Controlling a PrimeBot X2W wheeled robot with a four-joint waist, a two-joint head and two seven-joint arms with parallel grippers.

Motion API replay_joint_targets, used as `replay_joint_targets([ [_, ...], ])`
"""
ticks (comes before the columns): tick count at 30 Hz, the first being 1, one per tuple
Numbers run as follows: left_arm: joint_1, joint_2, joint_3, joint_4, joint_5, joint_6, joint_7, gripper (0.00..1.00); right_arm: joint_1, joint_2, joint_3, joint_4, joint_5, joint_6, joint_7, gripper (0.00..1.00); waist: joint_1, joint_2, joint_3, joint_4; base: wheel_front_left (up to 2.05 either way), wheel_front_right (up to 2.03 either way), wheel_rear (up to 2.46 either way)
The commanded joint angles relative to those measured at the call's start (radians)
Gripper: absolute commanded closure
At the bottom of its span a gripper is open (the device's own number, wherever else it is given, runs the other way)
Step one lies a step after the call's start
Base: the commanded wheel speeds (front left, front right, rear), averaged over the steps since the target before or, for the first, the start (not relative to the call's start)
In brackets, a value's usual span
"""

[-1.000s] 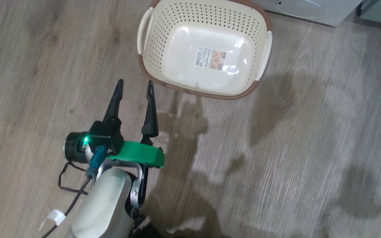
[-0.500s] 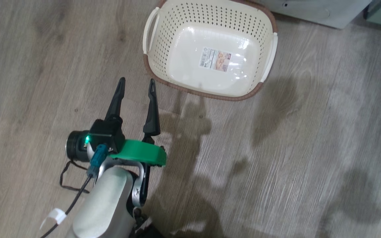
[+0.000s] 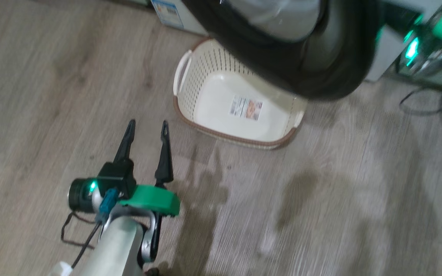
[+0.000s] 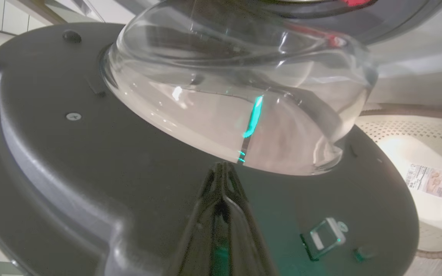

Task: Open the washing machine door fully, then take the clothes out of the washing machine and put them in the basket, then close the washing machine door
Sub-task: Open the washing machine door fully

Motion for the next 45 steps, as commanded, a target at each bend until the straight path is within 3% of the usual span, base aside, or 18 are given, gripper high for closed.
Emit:
replay_joint_targets([
  [1, 0.012, 0.014, 0.05, -0.019, 0.017, -0.009, -0.007, 0.0, 0.032, 0.026, 0.01, -0.051, 0.01, 0.0, 0.015, 1.0, 0.0, 0.0, -0.07, 0.006, 0.0, 0.0, 0.0],
  [10, 0.101, 0.014, 0.116, 0.008, 0.073, -0.068, -0.007, 0.0, 0.229, 0.129, 0.032, -0.087, 0.04, 0.0, 0.063, 1.0, 0.0, 0.0, -0.227, 0.036, 0.0, 0.0, 0.0],
  [22, 0.141, 0.014, 0.178, 0.028, 0.137, -0.133, -0.007, 0.0, 0.338, 0.274, 0.047, -0.05, 0.018, 0.0, 0.071, 1.0, 0.0, 0.0, -0.335, 0.114, 0.0, 0.0, 0.0],
  [30, 0.126, 0.014, 0.164, 0.04, 0.13, -0.144, -0.007, 0.0, 0.334, 0.324, 0.05, 0.003, -0.005, 0.0, 0.03, 1.0, 0.0, 0.0, -0.341, 0.162, 0.0, 0.0, 0.0],
  [45, 0.105, 0.014, 0.175, 0.017, 0.111, -0.11, -0.007, 0.0, 0.291, 0.35, 0.169, 0.009, 0.036, 0.0, -0.023, 1.0, 0.0, 0.0, -0.308, 0.188, 0.0, 0.0, 0.0],
])
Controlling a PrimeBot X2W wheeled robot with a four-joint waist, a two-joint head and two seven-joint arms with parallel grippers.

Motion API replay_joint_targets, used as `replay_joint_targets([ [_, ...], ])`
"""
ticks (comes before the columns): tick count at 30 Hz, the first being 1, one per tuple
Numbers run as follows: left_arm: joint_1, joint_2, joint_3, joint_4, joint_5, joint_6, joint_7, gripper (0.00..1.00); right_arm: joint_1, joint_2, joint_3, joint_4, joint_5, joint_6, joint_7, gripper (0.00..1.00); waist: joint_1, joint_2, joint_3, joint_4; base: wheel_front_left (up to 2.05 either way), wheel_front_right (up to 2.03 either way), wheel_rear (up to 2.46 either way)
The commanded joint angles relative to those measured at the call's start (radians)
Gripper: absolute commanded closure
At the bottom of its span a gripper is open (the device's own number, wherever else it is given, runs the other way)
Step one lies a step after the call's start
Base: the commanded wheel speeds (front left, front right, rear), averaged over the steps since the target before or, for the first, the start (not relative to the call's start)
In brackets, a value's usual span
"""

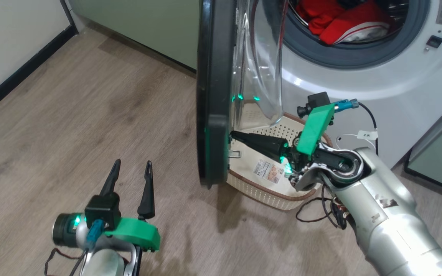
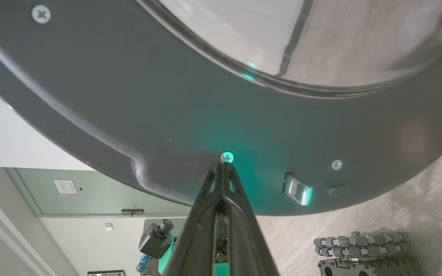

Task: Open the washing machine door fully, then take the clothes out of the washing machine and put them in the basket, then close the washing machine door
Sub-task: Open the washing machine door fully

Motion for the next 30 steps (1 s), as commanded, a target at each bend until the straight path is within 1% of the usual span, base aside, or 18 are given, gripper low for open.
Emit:
replay_joint_targets([
  [1, -0.046, 0.007, 0.037, -0.034, 0.001, 0.007, -0.007, 0.0, -0.041, 0.025, 0.015, -0.043, 0.014, 0.0, -0.015, 1.0, 0.0, -0.0001, -0.006, -0.002, 0.0, 0.0, 0.0],
  [5, -0.043, 0.007, 0.042, -0.023, 0.011, -0.003, -0.007, 0.0, -0.027, 0.025, 0.022, -0.037, 0.017, 0.0, -0.075, 1.0, 0.0, -0.0001, -0.028, -0.01, 0.0, 0.0, 0.0],
  [6, -0.043, 0.007, 0.045, -0.019, 0.016, -0.008, -0.007, 0.0, -0.02, 0.025, 0.019, -0.034, 0.011, 0.0, -0.091, 0.85, 0.0, -0.0001, -0.035, -0.013, 0.0, 0.0, 0.0],
  [7, -0.042, 0.007, 0.055, -0.01, 0.025, -0.018, -0.007, 0.0, -0.006, 0.025, 0.007, -0.032, -0.004, 0.0, -0.122, 0.55, 0.0, -0.0001, -0.047, -0.022, 0.0, 0.0, 0.0],
  [8, -0.041, 0.008, 0.061, -0.006, 0.029, -0.023, -0.007, 0.0, 0.004, 0.025, -0.001, -0.034, -0.01, 0.0, -0.136, 0.0, 0.0, -0.0001, -0.054, -0.027, 0.0, 0.0, 0.0],
  [11, -0.041, 0.017, 0.084, 0.007, 0.037, -0.04, -0.007, 0.0, 0.04, 0.015, -0.03, -0.047, -0.034, 0.0, -0.188, 0.0, 0.0, -0.0001, -0.076, -0.045, 0.0, 0.0, 0.0],
  [13, -0.039, 0.025, 0.104, 0.01, 0.04, -0.047, -0.007, 0.0, 0.064, 0.004, -0.043, -0.061, -0.053, 0.0, -0.223, 0.0, 0.0, -0.0001, -0.083, -0.07, 0.0, 0.0, 0.0],
  [17, -0.038, 0.037, 0.139, 0.007, 0.045, -0.057, -0.007, 0.0, 0.113, -0.025, -0.065, -0.092, -0.091, 0.0, -0.304, 0.0, 0.0, -0.0001, -0.091, -0.121, 0.0, 0.0, 0.0],
  [18, -0.038, 0.037, 0.139, 0.007, 0.045, -0.057, -0.007, 0.0, 0.113, -0.025, -0.065, -0.092, -0.091, 0.0, -0.304, 0.0, 0.0, -0.0001, -0.091, -0.121, 0.0, 0.0, 0.0],
  [20, -0.039, 0.043, 0.156, 0.007, 0.046, -0.062, -0.007, 0.0, 0.141, -0.043, -0.074, -0.105, -0.106, 0.0, -0.346, 0.0, 0.0, -0.0001, -0.095, -0.146, 0.0, 0.0, 0.0],
  [26, -0.031, 0.053, 0.22, 0.004, 0.041, -0.067, -0.007, 0.0, 0.227, -0.113, -0.068, -0.15, -0.163, 0.0, -0.484, 0.0, 0.0, -0.0001, -0.105, -0.22, 0.0, 0.0, 0.0],
  [30, -0.024, 0.053, 0.258, -0.004, 0.037, -0.071, -0.007, 0.0, 0.275, -0.179, -0.048, -0.178, -0.213, 0.0, -0.598, 0.0, 0.0, -0.0001, -0.102, -0.262, 0.0, 0.0, 0.0],
])
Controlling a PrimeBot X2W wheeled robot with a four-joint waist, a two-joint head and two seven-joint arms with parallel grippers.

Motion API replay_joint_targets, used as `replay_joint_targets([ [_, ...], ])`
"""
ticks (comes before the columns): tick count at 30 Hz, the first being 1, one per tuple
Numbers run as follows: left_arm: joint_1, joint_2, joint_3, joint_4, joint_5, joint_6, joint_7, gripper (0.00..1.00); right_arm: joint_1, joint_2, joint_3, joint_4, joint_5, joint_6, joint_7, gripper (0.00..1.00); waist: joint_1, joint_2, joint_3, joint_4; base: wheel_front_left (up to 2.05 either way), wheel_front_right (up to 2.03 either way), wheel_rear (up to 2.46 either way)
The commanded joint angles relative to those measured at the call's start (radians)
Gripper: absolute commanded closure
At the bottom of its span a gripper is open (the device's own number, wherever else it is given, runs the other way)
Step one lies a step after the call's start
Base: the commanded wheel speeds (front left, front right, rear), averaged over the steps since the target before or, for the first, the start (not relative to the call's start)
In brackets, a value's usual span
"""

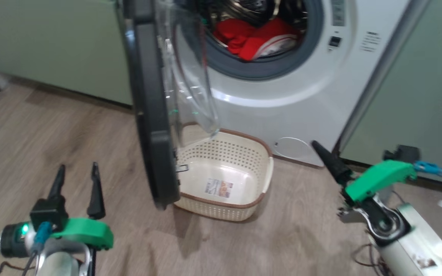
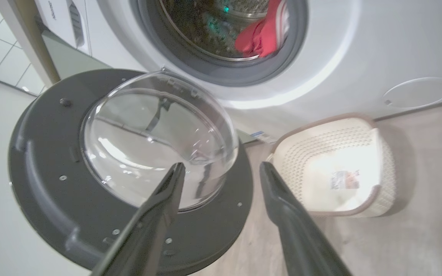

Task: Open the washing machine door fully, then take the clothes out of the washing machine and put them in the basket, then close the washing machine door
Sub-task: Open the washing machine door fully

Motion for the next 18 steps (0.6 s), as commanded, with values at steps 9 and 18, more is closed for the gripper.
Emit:
replay_joint_targets([
  [9, -0.017, 0.017, 0.093, -0.037, 0.008, -0.034, -0.007, 0.0, 0.004, -0.141, 0.112, -0.013, -0.225, 0.0, -0.425, 0.0, 0.0, -0.0001, 0.003, -0.089, 0.0, 0.0, 0.0],
  [18, -0.014, 0.003, 0.108, -0.041, 0.021, -0.049, -0.007, 0.0, 0.14, -0.039, -0.266, -0.152, -0.717, 0.0, -0.438, 0.0, 0.0, -0.0001, 0.001, -0.113, 0.0, 0.0, 0.0],
])
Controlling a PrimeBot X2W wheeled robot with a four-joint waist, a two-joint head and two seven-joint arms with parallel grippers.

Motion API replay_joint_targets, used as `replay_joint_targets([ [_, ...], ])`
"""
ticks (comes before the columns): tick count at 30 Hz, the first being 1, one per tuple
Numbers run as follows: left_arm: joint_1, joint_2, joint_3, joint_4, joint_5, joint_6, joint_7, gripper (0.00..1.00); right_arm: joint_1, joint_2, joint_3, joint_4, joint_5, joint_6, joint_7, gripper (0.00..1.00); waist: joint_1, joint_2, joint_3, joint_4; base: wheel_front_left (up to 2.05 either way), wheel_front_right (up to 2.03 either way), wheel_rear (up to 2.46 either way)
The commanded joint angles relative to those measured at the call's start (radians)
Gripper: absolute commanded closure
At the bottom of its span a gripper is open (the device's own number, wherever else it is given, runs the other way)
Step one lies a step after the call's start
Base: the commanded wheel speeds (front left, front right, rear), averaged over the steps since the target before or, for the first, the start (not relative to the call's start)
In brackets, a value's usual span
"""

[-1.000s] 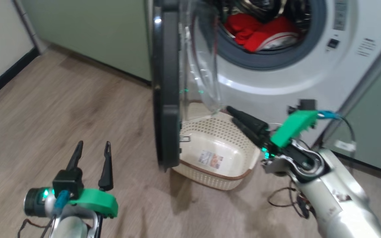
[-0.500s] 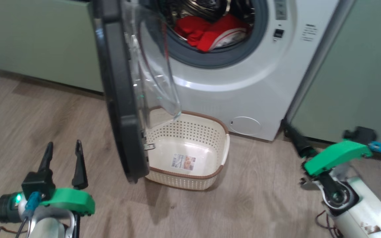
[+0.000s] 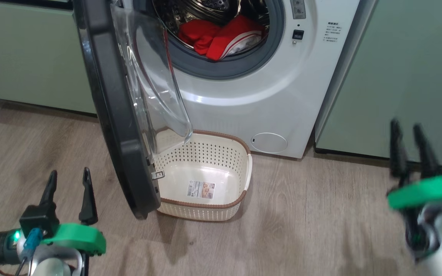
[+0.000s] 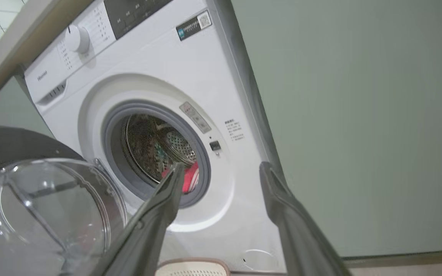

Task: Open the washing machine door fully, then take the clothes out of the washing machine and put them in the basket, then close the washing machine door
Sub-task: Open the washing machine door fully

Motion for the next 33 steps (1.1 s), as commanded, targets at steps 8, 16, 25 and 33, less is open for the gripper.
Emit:
replay_joint_targets([
  [8, -0.044, 0.006, 0.041, -0.022, 0.012, -0.019, -0.007, 0.0, 0.162, 0.053, -0.044, -0.114, -0.261, 0.0, -0.006, 0.0, 0.0, -0.0001, -0.009, 0.004, 0.0, 0.0, 0.0],
  [16, -0.04, 0.003, 0.05, -0.01, 0.016, -0.028, -0.007, 0.0, 0.224, 0.066, -0.036, -0.112, -0.338, 0.0, -0.006, 0.0, 0.0, -0.0001, -0.015, 0.003, 0.0, 0.0, 0.0],
  [25, -0.035, -0.002, 0.051, -0.001, 0.022, -0.037, -0.007, 0.0, 0.241, 0.083, -0.059, -0.095, -0.355, 0.0, -0.006, 0.0, 0.0, -0.0001, -0.022, 0.006, 0.0, 0.0, 0.0],
  [33, -0.042, -0.002, 0.053, 0.005, 0.024, -0.043, -0.007, 0.0, 0.241, 0.089, -0.071, -0.091, -0.36, 0.0, -0.006, 0.0, 0.0, -0.0001, -0.018, 0.015, 0.0, 0.0, 0.0],
])
